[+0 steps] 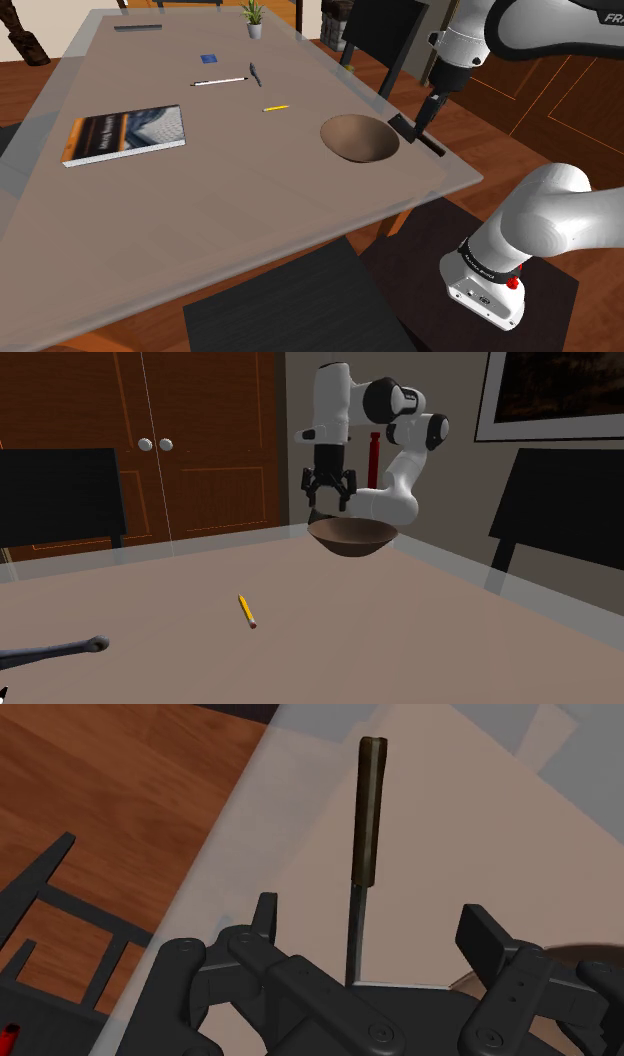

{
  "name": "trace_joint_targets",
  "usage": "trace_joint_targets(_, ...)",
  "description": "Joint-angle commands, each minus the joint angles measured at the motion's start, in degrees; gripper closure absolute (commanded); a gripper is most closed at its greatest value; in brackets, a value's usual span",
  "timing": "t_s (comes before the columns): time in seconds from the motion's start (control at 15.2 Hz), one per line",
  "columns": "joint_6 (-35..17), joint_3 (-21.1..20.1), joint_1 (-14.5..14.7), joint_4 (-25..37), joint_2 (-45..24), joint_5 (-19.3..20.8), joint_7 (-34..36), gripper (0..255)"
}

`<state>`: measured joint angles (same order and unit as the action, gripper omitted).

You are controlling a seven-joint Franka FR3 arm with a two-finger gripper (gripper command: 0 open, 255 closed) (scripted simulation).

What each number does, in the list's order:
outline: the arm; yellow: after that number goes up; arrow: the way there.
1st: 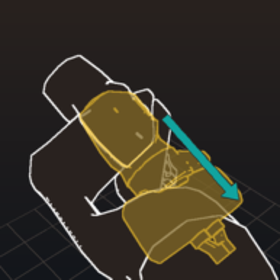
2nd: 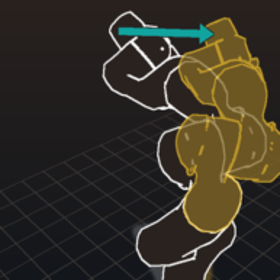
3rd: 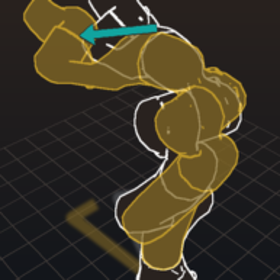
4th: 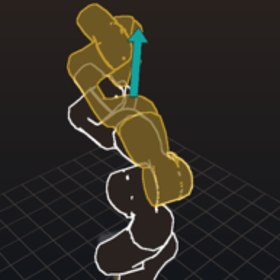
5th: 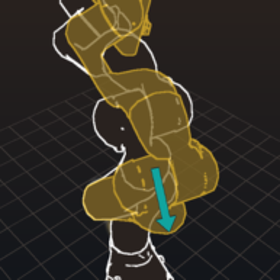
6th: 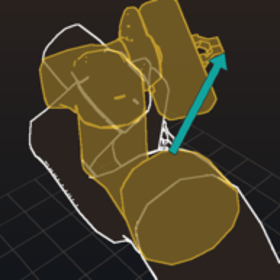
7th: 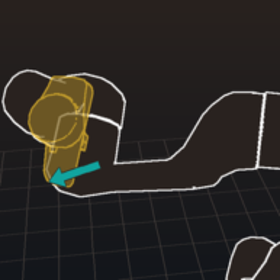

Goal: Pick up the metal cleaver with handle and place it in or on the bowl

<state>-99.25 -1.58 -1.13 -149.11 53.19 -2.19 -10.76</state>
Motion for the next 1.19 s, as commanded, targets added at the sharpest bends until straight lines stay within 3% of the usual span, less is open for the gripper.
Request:
trace_joint_targets(0.0, -1.6, 0.0, 0.0, -1.6, 0.1, 0.0, -0.1, 0)
trace_joint_targets(0.13, -3.5, -0.1, 0.0, -3.6, 0.1, -0.1, -0.1, 0)
trace_joint_targets(0.66, -3.5, -0.1, 0.0, -3.6, 0.1, -0.1, -0.1, 0)
trace_joint_targets(0.73, -3.5, -0.1, 0.0, -3.6, 0.1, -0.1, -0.1, 255)
trace_joint_targets(1.12, -3.5, -0.1, 0.0, -3.6, 0.1, -0.1, -0.1, 255)
